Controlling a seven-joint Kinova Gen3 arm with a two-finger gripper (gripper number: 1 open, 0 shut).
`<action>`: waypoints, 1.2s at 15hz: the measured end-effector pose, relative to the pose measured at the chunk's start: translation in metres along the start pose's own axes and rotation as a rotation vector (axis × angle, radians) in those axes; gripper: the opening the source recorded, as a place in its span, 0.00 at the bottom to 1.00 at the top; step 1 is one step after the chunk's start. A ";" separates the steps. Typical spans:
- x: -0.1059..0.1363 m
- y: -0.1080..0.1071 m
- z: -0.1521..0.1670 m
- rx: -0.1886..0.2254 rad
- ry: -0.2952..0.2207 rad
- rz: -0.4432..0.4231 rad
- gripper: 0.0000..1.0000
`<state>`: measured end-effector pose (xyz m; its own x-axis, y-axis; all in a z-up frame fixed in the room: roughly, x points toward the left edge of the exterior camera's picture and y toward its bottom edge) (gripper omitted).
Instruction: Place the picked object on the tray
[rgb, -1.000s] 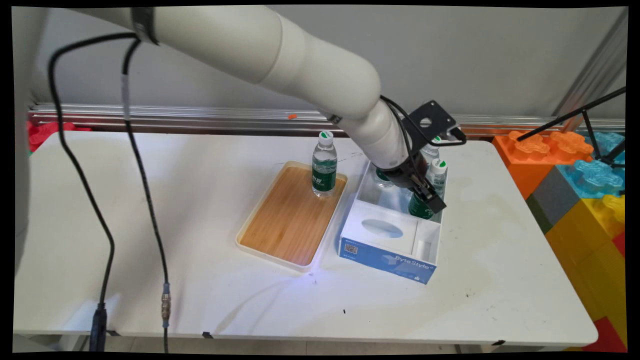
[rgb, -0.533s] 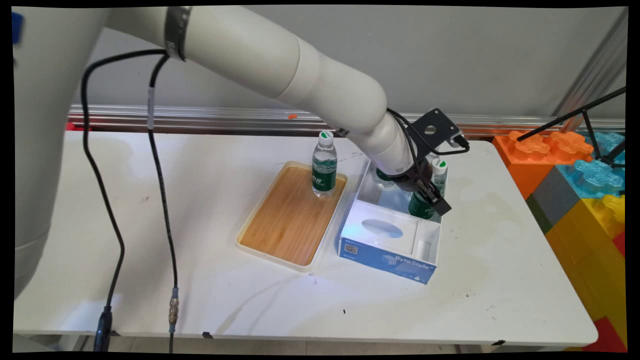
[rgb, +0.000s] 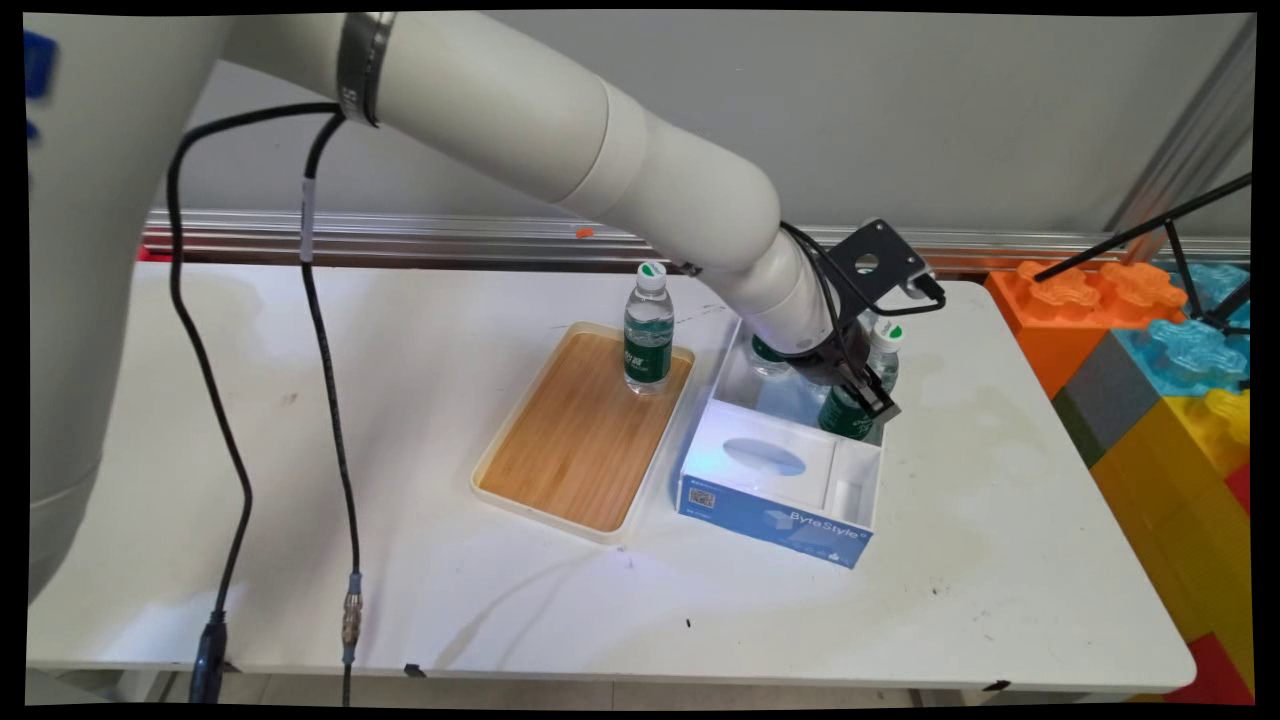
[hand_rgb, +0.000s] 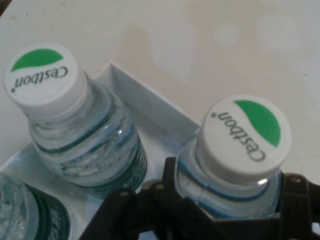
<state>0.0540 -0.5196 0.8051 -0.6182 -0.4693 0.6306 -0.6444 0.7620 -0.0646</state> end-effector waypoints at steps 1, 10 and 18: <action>0.004 0.001 -0.005 0.003 0.004 0.001 0.00; 0.048 0.000 -0.078 0.028 0.014 -0.025 0.00; 0.054 -0.014 -0.206 0.041 0.057 -0.005 0.00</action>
<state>0.1225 -0.4634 0.9991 -0.5890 -0.4461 0.6739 -0.6659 0.7403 -0.0919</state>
